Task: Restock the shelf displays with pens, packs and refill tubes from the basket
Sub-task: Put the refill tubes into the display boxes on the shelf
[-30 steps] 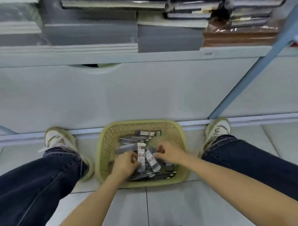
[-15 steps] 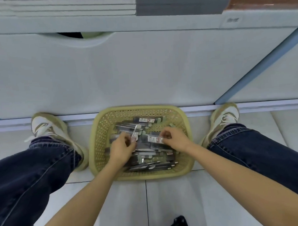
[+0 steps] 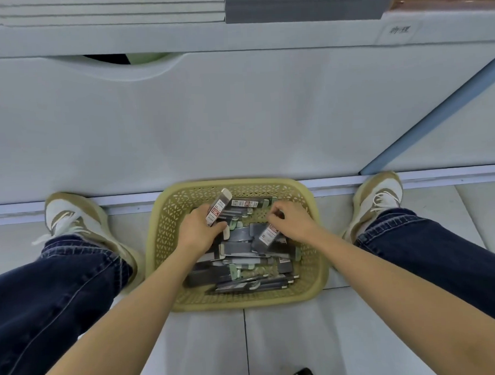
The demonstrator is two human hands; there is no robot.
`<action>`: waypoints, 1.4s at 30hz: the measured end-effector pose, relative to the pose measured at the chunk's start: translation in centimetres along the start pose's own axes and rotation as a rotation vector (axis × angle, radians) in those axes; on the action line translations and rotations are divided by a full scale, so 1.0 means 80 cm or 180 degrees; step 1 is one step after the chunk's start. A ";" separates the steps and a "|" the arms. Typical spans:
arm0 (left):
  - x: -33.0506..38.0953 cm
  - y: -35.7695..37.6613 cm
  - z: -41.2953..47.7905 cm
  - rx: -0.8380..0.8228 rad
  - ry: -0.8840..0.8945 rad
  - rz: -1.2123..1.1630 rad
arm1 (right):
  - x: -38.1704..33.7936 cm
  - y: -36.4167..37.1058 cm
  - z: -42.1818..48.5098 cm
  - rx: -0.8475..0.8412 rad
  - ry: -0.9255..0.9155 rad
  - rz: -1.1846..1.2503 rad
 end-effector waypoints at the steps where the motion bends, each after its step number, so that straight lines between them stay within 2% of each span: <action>1: -0.002 0.003 0.005 -0.0002 -0.0003 0.0042 | 0.003 0.005 0.002 -0.0051 -0.0005 -0.0077; 6: -0.012 0.012 0.025 0.0029 -0.0134 0.0237 | 0.007 0.023 0.013 -0.0191 -0.0067 -0.0352; 13: -0.002 0.005 0.027 0.0313 0.0051 0.0680 | -0.015 0.032 0.032 0.0212 -0.0208 -0.0327; 18: 0.006 -0.002 0.018 0.0422 0.0132 0.0620 | -0.023 0.029 0.023 0.0414 -0.0404 -0.0199; 20: 0.009 -0.007 0.016 0.0347 0.0070 0.0443 | -0.026 0.020 0.017 0.0477 -0.0540 -0.0040; 23: 0.007 -0.007 0.013 -0.0038 -0.0130 -0.0064 | -0.030 0.001 0.011 0.0344 -0.0709 0.0187; 27: 0.007 -0.009 -0.001 -0.0448 -0.0302 -0.1012 | -0.031 -0.011 0.001 -0.0438 -0.0781 0.0140; 29: 0.009 -0.008 -0.009 -0.0598 -0.0269 -0.1252 | -0.032 -0.010 -0.007 -0.0859 -0.0719 0.0143; 31: 0.012 0.008 -0.021 -0.1021 -0.0312 -0.1339 | -0.036 -0.010 -0.013 -0.1013 -0.0688 0.0199; 33: 0.015 0.029 -0.038 -0.1519 -0.0344 -0.1299 | -0.041 -0.010 -0.014 -0.0957 -0.0647 0.0311; 36: 0.024 0.050 -0.060 -0.1980 -0.0425 -0.1800 | -0.048 -0.012 -0.013 -0.0653 -0.0700 0.0478; 38: 0.026 0.052 -0.064 -0.1946 -0.0384 -0.2061 | -0.050 -0.014 -0.013 -0.0378 -0.0704 0.0605; 42: 0.024 0.050 -0.062 -0.1544 -0.0515 -0.2499 | -0.040 -0.021 -0.016 0.0174 -0.0489 0.1115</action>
Point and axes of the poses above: each hand's wrist, its own z-axis towards the middle knuckle, its own y-axis out of the palm, x = y × z, the point moved 7 cm from there along z, towards the middle knuckle, and after that the axes turned 1 degree about x, right-handed, at the moved point
